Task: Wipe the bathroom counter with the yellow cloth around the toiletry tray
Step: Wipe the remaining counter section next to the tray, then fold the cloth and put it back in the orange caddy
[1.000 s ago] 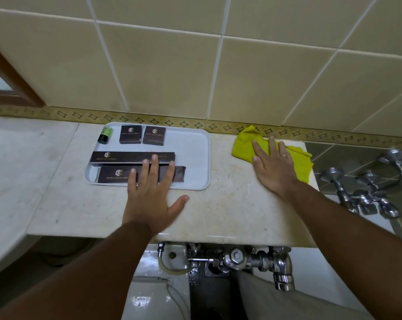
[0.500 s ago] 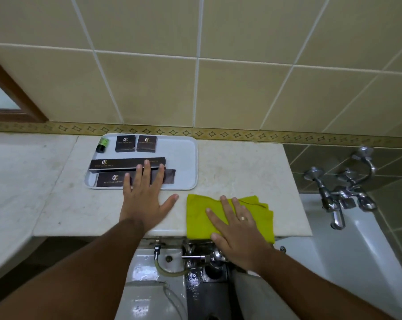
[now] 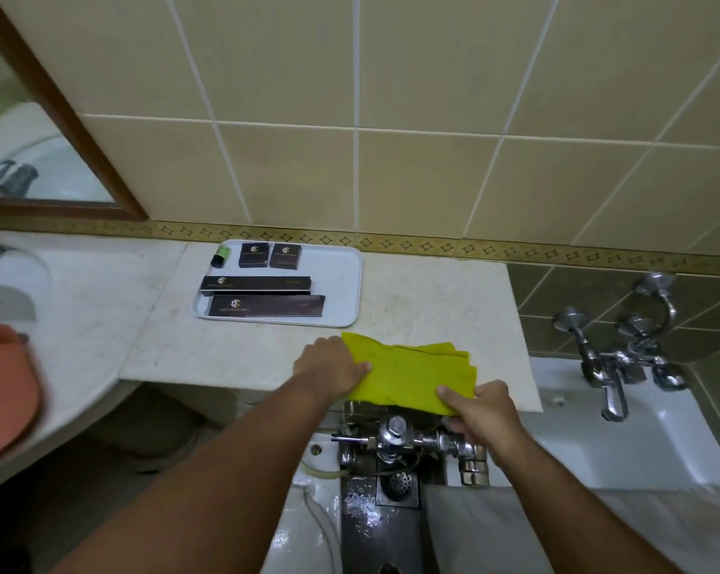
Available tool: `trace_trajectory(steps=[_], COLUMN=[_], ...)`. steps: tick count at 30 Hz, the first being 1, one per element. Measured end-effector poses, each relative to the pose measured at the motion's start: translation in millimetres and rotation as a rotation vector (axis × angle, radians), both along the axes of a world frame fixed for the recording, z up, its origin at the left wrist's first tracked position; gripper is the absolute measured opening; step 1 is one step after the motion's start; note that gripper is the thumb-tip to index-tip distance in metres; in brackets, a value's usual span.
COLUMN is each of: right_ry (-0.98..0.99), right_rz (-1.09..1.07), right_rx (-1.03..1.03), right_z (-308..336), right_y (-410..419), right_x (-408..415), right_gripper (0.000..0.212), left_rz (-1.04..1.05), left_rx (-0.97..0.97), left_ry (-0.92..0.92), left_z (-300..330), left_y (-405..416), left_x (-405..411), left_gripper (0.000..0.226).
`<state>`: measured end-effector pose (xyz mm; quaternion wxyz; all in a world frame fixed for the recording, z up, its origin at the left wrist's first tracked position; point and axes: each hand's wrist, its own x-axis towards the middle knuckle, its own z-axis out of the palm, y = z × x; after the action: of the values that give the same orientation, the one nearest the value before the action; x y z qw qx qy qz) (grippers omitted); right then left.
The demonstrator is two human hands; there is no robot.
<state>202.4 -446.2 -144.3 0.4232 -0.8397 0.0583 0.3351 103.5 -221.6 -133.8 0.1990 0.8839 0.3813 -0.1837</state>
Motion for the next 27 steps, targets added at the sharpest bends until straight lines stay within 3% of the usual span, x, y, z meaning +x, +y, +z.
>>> trace_trajectory(steps=[4, 6, 9, 14, 16, 19, 22, 25, 27], right_ry=[-0.010, -0.045, -0.150, -0.072, -0.022, 0.042, 0.102, 0.060, -0.042], right_rz=[-0.105, -0.125, -0.077, 0.208, 0.312, 0.497, 0.601, 0.620, 0.717], right_rx=[0.057, 0.076, 0.063, 0.253, 0.336, 0.409, 0.460, 0.398, 0.288], right_z=[-8, -3, 25, 89, 108, 118, 112, 91, 73], right_y=[3, 1, 9, 79, 142, 229, 318, 382, 410], right_x=[-12, -18, -28, -69, -111, -177, -257, -312, -336], right_gripper=[0.065, 0.068, 0.074, 0.021, 0.016, 0.016, 0.016, 0.016, 0.013], left_rz=[0.027, 0.070, 0.215, 0.630, 0.746, 0.900, 1.070, 1.202, 1.232], left_rx=[-0.088, -0.205, -0.550, -0.963, -1.012, -0.907, -0.624, -0.335, -0.352], left_ry=[0.043, -0.060, -0.343, -0.720, -0.842, -0.982, -1.081, -0.979, -0.888], left_z=[2, 4, 17, 54, 73, 95, 105, 90, 70], left_y=[-6, -1, 10, 57, 91, 136, 191, 239, 259], left_x=[18, 13, -30, -149, -222, -314, -409, -484, -517], left_gripper=[0.064, 0.058, 0.043, 0.033, 0.028, 0.030, 0.037, 0.041, 0.040])
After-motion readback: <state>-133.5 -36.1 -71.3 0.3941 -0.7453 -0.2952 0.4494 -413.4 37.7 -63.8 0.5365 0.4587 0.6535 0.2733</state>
